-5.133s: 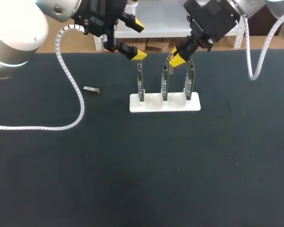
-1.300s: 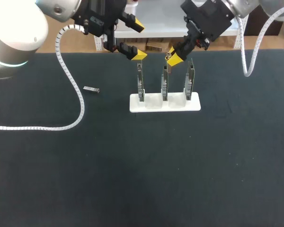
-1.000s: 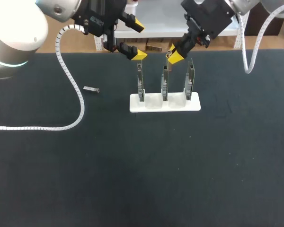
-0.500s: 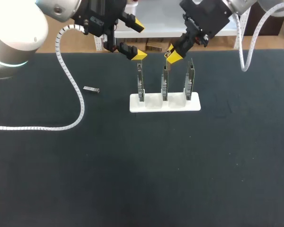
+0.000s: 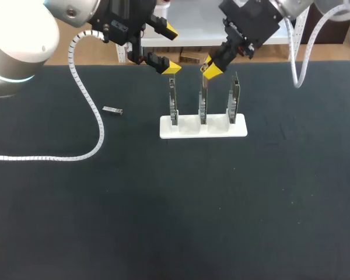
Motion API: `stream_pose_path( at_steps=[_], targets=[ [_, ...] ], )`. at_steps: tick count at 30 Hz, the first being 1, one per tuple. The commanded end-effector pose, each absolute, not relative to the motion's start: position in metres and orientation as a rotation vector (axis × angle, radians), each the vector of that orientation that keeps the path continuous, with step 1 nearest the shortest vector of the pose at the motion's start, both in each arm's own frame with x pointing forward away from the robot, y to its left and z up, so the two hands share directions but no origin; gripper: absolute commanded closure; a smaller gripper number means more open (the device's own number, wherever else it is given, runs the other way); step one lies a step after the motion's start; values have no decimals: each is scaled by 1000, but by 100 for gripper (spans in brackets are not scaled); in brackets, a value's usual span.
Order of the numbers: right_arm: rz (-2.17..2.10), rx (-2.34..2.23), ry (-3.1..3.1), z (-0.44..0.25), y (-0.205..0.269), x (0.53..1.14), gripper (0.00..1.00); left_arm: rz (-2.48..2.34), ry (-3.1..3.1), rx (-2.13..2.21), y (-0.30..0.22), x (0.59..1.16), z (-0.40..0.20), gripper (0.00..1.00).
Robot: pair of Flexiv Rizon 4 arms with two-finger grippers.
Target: Pick up the optical module with the left hand, and insert it into the network port with the right hand.
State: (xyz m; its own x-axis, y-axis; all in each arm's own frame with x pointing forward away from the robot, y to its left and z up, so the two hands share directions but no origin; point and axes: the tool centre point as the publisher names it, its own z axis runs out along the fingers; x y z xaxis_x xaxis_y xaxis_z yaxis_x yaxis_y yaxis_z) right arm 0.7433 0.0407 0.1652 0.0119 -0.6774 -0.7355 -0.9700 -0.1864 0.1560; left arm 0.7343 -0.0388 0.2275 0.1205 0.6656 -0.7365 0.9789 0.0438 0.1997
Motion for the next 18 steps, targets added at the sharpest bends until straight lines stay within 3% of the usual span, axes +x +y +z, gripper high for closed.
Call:
stream_pose_path(
  at_steps=[1, 18],
  targets=[
    [996, -1905, 1682, 169, 38, 745, 100, -559, 1623, 1698, -40, 736, 229, 0],
    [1009, -1924, 1658, 166, 39, 752, 100, -559, 1623, 1698, -40, 736, 229, 0]
  ],
)
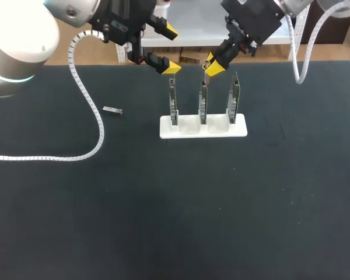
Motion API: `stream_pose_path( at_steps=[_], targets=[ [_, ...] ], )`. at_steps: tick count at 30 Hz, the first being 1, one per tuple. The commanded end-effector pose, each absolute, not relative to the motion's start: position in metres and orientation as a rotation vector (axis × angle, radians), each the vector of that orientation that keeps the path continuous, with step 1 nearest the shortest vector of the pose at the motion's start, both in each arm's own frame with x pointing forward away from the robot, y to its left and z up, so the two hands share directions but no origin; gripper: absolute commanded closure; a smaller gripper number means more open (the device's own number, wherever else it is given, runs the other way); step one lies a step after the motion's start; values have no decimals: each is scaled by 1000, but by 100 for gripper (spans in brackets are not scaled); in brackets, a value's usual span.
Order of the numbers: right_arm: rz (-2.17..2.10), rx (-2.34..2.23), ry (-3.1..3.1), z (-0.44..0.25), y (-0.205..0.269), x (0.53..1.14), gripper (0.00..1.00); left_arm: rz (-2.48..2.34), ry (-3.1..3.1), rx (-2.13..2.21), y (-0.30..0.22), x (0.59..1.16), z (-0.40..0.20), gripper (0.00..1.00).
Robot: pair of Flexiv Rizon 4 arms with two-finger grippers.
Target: Pick up the optical module with the left hand, and insert it into the network port with the right hand.
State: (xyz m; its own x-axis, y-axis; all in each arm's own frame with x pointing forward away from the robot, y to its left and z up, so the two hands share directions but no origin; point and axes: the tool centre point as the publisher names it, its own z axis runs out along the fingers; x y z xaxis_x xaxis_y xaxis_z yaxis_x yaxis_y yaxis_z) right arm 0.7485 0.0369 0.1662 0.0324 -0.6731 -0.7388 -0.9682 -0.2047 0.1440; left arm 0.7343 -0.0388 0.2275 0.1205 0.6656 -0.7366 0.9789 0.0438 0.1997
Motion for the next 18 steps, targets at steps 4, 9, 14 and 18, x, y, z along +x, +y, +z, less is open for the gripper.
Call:
stream_pose_path(
  at_steps=[4, 9, 14, 18],
  targets=[
    [1017, -1938, 1645, 165, 42, 754, 100, -559, 1623, 1698, -40, 736, 229, 0],
    [1021, -1933, 1646, 164, 43, 755, 100, -559, 1623, 1698, -40, 736, 229, 0],
    [1021, -1916, 1657, 161, 40, 751, 100, -559, 1623, 1698, -40, 736, 229, 0],
    [1026, -1914, 1655, 159, 40, 753, 100, -559, 1623, 1698, -40, 736, 229, 0]
  ],
)
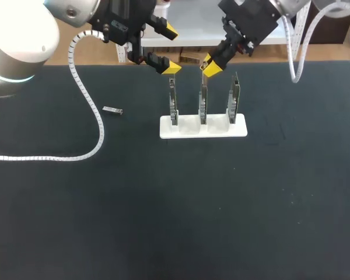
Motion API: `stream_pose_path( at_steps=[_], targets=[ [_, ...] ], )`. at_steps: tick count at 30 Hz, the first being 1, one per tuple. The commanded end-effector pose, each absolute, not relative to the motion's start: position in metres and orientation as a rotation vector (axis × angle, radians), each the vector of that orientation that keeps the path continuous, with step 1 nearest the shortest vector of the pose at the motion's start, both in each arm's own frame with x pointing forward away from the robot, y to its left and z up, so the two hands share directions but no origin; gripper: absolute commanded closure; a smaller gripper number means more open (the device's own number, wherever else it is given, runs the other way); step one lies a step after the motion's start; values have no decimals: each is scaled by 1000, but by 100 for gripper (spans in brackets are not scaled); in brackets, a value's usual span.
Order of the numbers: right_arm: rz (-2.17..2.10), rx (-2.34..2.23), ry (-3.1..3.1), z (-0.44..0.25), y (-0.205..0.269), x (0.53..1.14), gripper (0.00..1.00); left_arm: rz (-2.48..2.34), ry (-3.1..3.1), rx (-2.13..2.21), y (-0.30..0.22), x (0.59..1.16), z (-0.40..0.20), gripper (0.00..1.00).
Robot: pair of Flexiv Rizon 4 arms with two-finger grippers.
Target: Pick up the optical module with the left hand, and insert it into the network port with the right hand.
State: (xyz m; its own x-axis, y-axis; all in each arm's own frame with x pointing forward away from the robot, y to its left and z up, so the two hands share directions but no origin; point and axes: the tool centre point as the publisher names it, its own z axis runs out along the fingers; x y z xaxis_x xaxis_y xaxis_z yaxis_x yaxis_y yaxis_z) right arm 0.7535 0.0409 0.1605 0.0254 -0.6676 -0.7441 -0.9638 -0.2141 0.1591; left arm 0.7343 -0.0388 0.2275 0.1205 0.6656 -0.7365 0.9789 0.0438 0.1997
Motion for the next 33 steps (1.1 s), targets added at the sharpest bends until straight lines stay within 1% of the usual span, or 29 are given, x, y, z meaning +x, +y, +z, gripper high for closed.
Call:
stream_pose_path(
  at_steps=[1, 22, 33],
  targets=[
    [1027, -1915, 1653, 159, 40, 754, 100, -559, 1623, 1698, -40, 736, 229, 0],
    [1053, -1921, 1644, 153, 41, 762, 100, -559, 1623, 1698, -40, 736, 229, 0],
    [997, -1947, 1647, 164, 41, 757, 100, -559, 1623, 1698, -40, 736, 229, 0]
  ],
)
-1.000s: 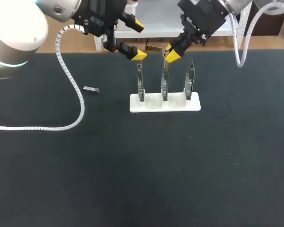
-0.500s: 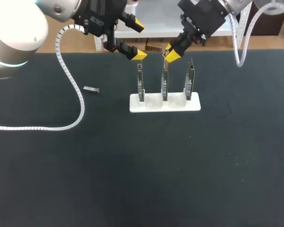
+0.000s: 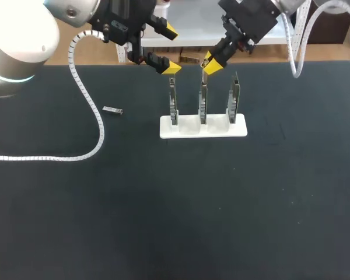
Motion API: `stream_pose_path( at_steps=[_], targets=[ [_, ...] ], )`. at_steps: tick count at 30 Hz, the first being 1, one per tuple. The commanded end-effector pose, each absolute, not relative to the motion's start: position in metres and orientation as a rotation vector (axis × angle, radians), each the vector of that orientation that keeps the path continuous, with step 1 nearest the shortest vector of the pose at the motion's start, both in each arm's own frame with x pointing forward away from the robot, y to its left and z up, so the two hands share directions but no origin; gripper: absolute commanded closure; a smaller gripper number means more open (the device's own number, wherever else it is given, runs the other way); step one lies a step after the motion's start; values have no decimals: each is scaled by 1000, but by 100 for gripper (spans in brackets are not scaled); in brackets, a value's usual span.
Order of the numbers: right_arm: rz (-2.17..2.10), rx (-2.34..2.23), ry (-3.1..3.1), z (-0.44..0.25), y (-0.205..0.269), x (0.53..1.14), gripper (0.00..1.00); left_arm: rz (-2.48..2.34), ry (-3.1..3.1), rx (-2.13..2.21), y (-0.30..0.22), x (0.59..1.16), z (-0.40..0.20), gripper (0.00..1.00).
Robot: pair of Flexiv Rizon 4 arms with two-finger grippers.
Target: Pick up the optical module with the left hand, and insert it into the network port with the right hand.
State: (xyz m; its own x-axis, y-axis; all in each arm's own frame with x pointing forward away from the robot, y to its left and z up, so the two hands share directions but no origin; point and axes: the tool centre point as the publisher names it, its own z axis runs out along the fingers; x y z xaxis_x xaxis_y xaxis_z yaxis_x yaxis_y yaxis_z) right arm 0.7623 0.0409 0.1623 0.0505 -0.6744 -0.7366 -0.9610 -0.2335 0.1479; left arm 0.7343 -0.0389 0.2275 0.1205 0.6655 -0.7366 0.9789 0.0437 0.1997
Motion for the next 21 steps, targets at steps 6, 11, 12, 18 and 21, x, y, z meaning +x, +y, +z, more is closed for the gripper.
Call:
stream_pose_path(
  at_steps=[6, 11, 12, 18, 21],
  targets=[
    [991, -1941, 1648, 163, 42, 752, 100, -559, 1623, 1698, -40, 736, 229, 0],
    [946, -1932, 1644, 167, 42, 745, 100, -559, 1623, 1698, -40, 736, 229, 0],
    [943, -1933, 1647, 168, 42, 745, 100, -559, 1623, 1698, -40, 736, 229, 0],
    [935, -1937, 1670, 168, 41, 743, 100, -559, 1623, 1698, -40, 736, 229, 0],
    [933, -1941, 1683, 167, 41, 742, 100, -559, 1623, 1698, -40, 736, 229, 0]
  ],
)
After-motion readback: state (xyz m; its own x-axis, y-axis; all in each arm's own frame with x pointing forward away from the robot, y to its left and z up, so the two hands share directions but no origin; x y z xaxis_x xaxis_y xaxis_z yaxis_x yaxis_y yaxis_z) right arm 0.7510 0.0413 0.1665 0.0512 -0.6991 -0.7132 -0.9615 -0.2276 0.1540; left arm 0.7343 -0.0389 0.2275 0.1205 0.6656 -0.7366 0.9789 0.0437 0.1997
